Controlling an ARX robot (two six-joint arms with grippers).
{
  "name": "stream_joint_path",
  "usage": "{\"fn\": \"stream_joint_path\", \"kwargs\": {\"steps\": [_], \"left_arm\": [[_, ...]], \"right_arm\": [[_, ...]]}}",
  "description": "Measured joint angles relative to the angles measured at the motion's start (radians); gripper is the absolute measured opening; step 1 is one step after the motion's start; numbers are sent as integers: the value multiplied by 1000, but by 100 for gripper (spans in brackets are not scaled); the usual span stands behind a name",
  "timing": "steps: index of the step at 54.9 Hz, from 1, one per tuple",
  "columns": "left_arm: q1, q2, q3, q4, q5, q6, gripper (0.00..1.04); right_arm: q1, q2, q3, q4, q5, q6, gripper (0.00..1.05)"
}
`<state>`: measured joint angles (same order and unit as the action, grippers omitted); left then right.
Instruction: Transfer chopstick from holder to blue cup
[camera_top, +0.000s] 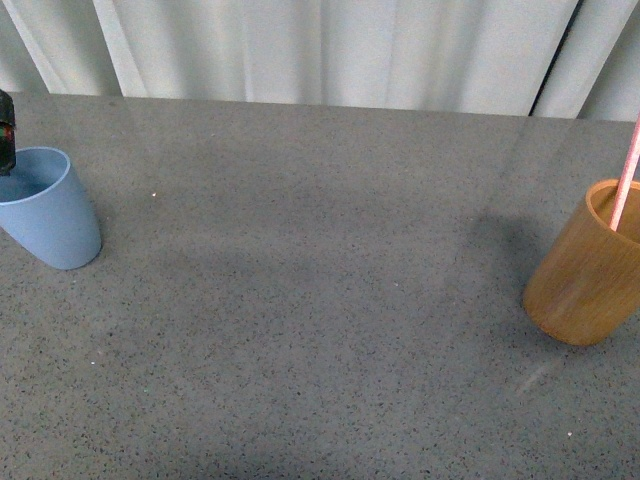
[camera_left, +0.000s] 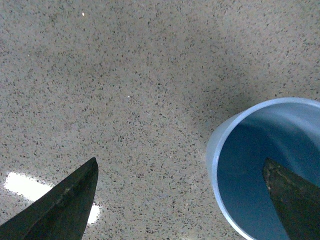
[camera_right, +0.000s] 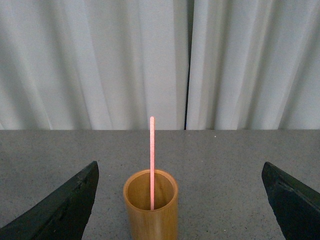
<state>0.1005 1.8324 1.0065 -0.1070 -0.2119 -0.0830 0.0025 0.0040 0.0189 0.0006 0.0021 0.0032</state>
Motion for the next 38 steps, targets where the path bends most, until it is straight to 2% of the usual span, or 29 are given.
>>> {"fn": "stream_joint_path", "kwargs": {"steps": [16,24,34,38], "left_arm": [[-35,90,35,-12,52,-78,97],[-56,121,82,-101,115,-97,71],[-70,136,113,-152,124,-98,46],[-76,137,127,-166,134,-97,32]], "right_arm": [[0,0,0,0,0,0,95],[0,0,0,0,0,0,95],[0,0,0,0,0,0,95],[0,0,0,0,0,0,95]]}}
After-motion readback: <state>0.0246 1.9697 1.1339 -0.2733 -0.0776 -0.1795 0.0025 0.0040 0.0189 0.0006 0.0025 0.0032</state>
